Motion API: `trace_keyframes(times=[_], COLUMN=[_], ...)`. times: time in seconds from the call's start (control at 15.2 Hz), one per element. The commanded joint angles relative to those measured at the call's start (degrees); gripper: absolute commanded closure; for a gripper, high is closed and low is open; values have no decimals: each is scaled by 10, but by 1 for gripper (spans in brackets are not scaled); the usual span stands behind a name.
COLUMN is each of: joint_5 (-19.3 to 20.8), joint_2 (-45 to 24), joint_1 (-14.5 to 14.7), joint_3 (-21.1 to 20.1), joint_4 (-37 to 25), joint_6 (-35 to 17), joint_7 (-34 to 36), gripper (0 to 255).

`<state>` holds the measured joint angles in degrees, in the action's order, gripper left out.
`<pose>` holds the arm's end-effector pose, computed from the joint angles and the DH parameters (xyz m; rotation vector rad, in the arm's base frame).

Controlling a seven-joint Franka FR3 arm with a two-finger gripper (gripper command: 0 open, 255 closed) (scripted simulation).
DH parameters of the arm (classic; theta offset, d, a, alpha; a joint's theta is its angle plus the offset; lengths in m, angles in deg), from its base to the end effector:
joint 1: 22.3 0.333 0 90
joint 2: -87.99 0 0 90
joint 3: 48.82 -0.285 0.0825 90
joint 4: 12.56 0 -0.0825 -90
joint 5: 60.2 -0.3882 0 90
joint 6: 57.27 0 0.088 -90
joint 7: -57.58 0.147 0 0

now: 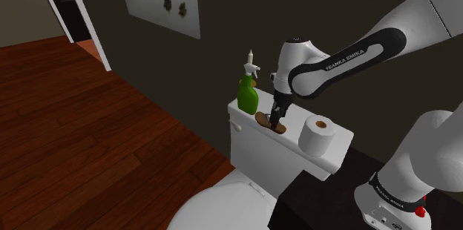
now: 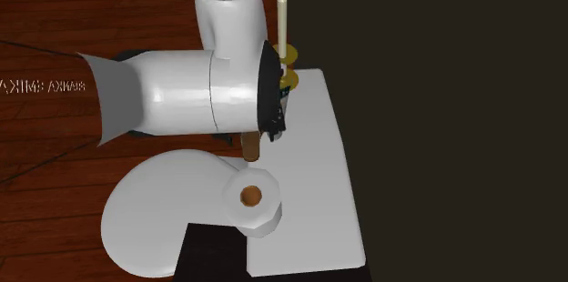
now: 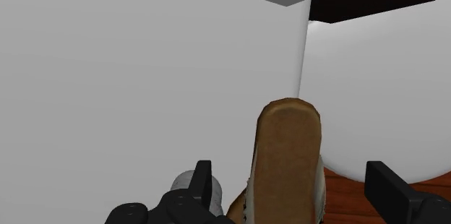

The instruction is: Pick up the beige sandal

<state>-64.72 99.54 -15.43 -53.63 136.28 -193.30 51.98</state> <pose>0.4233 0.0885 0.2503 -3.0825 -0.3753 0.0374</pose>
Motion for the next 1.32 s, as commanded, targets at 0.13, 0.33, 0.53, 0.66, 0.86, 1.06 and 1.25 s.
trace_keyframes(times=[0.13, 0.33, 0.53, 0.66, 0.86, 1.06, 1.25], joint_5=[0, 0, 0, 0, 0, 0, 0], joint_2=[-24, -26, -26, -26, -24, -4, 14], joint_1=[1, 1, 1, 1, 1, 0, 0], joint_3=[-1, -2, -2, -1, -1, -1, 0], joint_4=[9, 8, 8, 7, 9, 2, -7], joint_6=[-34, -34, -34, -34, -34, -6, 21], joint_7=[0, 1, 0, 0, 0, 1, 1], gripper=[0, 255, 255, 255, 255, 255, 255])
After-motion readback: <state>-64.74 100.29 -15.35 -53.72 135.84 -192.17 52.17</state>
